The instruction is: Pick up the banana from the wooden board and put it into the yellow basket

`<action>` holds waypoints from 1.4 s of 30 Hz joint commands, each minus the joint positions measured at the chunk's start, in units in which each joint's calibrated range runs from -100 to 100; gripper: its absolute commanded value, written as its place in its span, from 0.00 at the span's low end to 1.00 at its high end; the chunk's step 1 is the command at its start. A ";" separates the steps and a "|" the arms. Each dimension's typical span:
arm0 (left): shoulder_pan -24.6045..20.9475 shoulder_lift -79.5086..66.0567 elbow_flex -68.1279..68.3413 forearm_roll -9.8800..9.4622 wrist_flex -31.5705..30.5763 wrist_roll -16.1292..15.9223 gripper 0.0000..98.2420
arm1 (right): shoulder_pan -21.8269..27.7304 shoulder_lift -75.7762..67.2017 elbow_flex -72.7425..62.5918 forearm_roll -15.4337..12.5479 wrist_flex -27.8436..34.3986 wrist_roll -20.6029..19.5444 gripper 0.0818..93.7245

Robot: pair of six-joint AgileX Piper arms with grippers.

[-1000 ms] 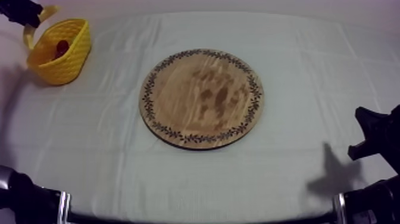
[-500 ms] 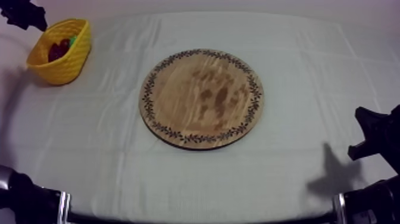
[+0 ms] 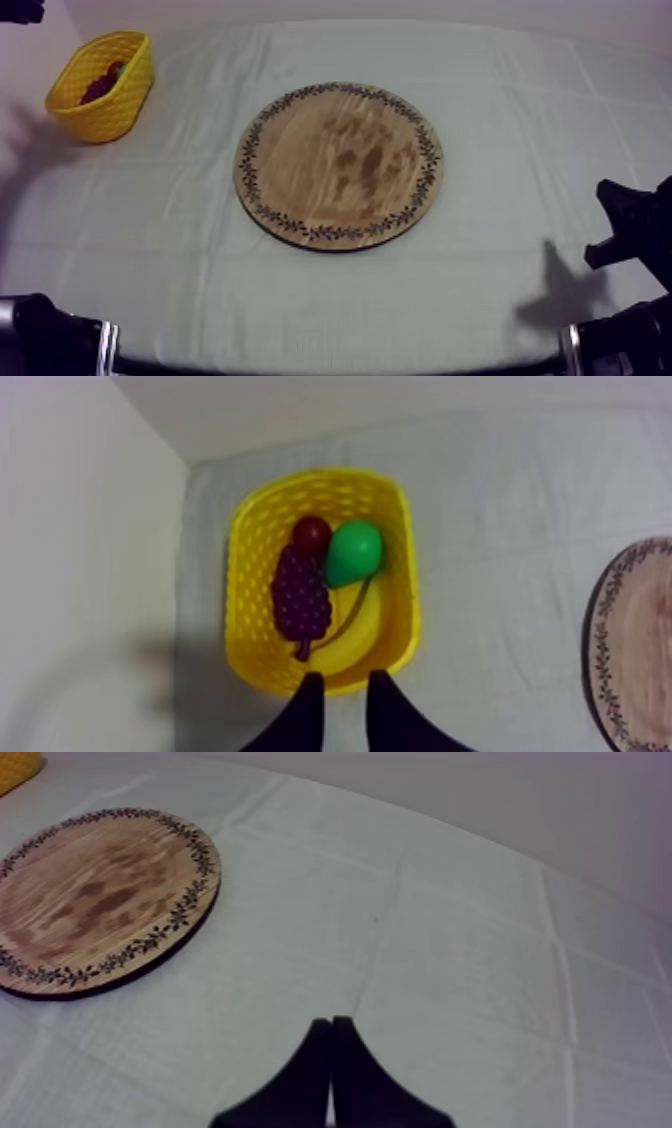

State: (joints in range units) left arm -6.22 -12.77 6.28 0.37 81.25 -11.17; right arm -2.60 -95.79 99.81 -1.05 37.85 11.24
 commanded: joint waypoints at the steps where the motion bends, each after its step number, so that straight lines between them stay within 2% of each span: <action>1: 0.59 -9.11 6.66 0.07 -2.94 0.63 0.09 | 0.00 0.03 -0.03 0.00 -0.03 0.02 0.00; 10: 1.70 -30.10 27.54 1.82 -13.18 0.75 0.04 | 0.00 0.03 -0.03 0.00 -0.03 0.00 0.00; 15: 2.72 -39.90 39.90 2.79 -21.20 1.39 0.02 | 0.00 0.03 -0.03 0.00 -0.03 0.01 0.00; 20: 3.41 -49.73 53.65 2.78 -31.29 3.32 0.00 | 0.00 0.03 -0.03 0.00 -0.03 -0.01 0.00; 26: 4.62 -61.50 67.93 2.38 -41.37 4.07 0.00 | 0.00 0.03 -0.03 0.00 -0.03 0.02 0.00; 34: 5.11 -69.61 77.56 2.51 -44.26 5.41 0.00 | 0.00 0.03 -0.03 0.00 -0.03 0.02 0.00; 42: 5.74 -77.00 87.13 3.80 -45.20 6.18 0.00 | 0.00 0.03 -0.03 0.00 -0.03 0.02 0.00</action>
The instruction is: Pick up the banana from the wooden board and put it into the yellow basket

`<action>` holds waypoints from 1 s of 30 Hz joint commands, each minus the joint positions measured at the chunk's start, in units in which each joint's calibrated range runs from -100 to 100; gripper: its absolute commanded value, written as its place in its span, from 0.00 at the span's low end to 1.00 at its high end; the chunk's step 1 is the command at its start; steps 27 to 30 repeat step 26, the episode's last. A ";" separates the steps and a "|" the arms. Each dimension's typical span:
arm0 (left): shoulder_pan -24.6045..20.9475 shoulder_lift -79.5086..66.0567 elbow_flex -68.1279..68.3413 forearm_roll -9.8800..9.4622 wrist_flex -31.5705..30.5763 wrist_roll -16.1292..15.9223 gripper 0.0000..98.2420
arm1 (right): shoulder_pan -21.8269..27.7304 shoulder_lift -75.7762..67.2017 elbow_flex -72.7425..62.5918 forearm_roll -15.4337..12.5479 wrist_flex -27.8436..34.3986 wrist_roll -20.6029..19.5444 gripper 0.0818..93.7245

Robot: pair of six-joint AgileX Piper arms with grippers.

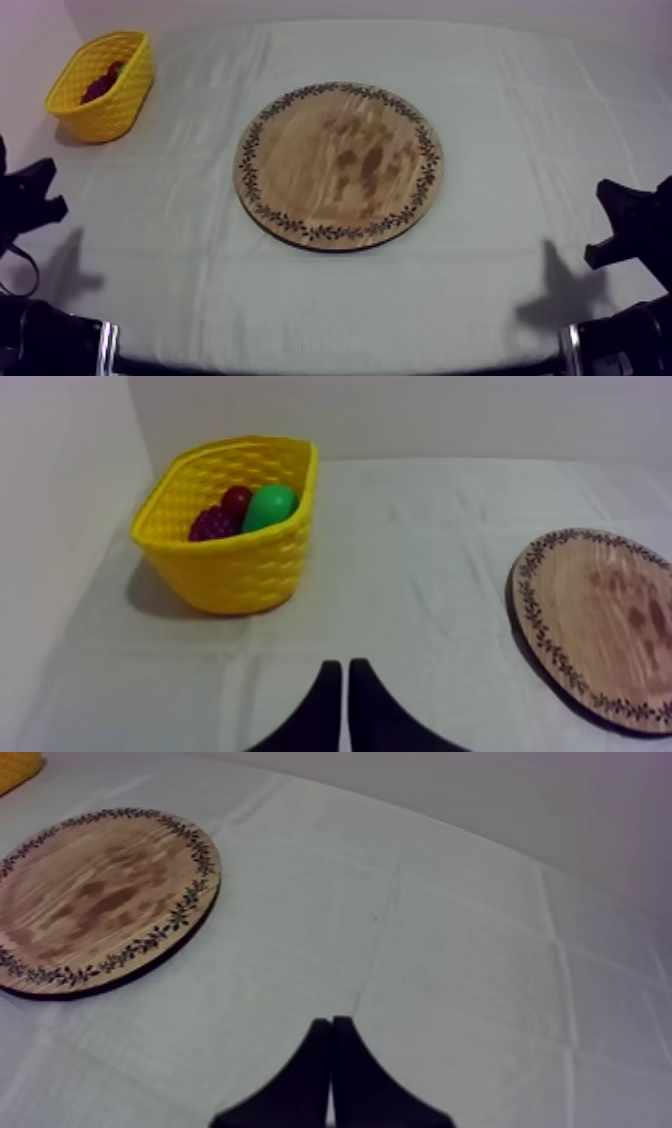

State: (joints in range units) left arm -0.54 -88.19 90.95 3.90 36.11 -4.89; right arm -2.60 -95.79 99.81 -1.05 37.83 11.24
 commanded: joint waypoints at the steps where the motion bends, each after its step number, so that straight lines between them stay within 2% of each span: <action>1: 0.13 -2.47 3.60 0.75 -0.13 -0.38 0.00 | 0.00 0.03 -0.03 0.00 -0.01 0.02 0.00; 5: 0.25 -4.94 6.43 1.79 -0.38 -1.42 0.00 | 0.00 0.03 -0.03 0.00 -0.01 0.02 0.00; 9: -0.15 -6.41 7.21 1.19 -0.75 -1.88 0.00 | 0.00 0.03 -0.03 0.00 -0.01 0.01 0.00; 12: -0.55 -7.28 7.39 0.66 -0.89 -0.23 0.00 | 0.00 0.03 -0.03 0.00 -0.01 0.02 0.00; 17: -0.75 -8.99 7.67 0.42 -1.33 5.08 0.00 | 0.00 0.03 -0.03 0.00 -0.01 0.02 0.00; 20: -0.48 -10.27 7.83 0.39 -1.72 7.22 0.00 | 0.00 0.03 -0.03 0.00 -0.01 0.02 0.00; 30: -0.09 -11.40 8.01 0.38 -2.03 8.23 0.00 | 0.00 0.03 -0.03 0.00 -0.01 0.02 0.00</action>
